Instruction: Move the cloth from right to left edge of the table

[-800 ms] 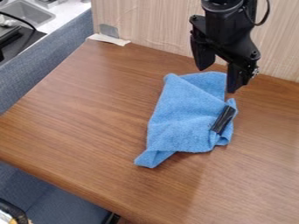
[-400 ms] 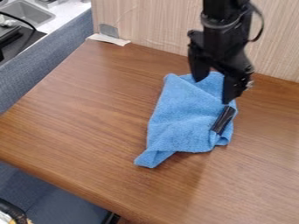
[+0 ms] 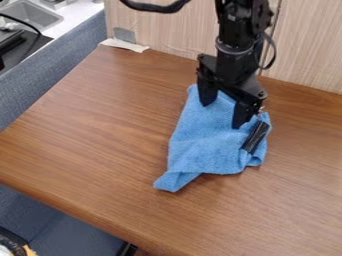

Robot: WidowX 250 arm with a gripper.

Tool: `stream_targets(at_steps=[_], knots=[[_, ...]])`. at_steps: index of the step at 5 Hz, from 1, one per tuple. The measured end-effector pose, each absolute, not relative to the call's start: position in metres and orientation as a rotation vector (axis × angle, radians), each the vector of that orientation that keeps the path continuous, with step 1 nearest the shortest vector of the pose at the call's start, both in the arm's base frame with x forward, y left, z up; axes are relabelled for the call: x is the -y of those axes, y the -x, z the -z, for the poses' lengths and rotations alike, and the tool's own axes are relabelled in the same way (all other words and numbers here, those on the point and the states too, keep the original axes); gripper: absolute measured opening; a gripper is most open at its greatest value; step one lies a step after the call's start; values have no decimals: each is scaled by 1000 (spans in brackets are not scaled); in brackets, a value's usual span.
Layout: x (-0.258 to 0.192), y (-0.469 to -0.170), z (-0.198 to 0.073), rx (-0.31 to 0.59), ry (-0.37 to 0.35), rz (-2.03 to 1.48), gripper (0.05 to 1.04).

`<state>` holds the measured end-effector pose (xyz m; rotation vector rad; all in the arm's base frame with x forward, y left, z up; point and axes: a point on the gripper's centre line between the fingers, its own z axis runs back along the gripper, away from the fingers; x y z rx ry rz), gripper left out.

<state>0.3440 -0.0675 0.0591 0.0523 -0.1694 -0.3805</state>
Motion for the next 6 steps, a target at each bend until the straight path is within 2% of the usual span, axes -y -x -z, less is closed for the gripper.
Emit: stream_targets(at_steps=[1,2,4,6], knots=[[61,-350,-40,113,-69,350,1000],[59,-353,-24,108,-80,322,1001],[47,-356,-20,119,-118,241,1000],[-2,-358,-22,102,-136,72,1000]])
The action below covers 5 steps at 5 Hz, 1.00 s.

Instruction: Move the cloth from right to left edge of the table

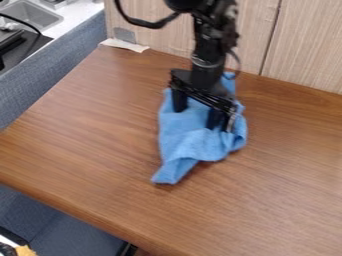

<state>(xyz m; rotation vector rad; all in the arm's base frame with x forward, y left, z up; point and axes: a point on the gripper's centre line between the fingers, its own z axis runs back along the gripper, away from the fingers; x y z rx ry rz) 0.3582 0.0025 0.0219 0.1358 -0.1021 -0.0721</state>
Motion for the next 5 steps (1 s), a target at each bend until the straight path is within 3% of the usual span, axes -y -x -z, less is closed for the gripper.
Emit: stream_targets(at_steps=[3,5], knots=[[-105,-353,-27,83,-208,-243,1000],[-118,-341,-24,69,-226,-312,1000]])
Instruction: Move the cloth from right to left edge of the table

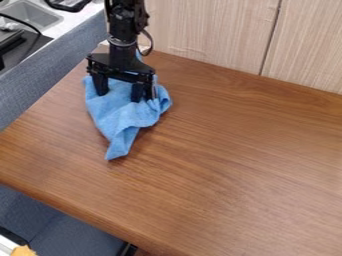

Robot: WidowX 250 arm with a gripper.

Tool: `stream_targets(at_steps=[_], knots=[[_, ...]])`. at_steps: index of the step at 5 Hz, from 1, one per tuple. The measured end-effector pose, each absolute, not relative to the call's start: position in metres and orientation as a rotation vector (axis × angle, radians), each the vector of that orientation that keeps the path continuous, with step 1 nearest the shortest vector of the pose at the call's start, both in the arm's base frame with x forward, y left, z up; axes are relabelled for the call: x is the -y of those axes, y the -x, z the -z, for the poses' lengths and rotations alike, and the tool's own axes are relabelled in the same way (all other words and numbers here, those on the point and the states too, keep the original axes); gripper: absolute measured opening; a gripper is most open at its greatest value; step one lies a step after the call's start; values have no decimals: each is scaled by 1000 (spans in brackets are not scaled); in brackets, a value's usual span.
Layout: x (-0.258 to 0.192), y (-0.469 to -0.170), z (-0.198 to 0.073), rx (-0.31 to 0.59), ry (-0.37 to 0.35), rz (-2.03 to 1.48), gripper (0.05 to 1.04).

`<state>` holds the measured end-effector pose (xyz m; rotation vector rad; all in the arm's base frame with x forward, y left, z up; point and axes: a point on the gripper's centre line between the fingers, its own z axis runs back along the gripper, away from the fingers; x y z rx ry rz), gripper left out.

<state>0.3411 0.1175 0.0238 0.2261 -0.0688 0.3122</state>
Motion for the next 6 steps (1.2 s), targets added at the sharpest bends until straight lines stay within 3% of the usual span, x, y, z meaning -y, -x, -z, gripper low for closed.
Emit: stream_targets(at_steps=[1,3,5,6], knots=[[-115,-341,-24,64,-214,-308,1000],[-110,-344,-60,104,-194,-255,999],[-108,-350,-102,207,-184,-231,999],[-100,-343,-103,228,-149,-203,999]])
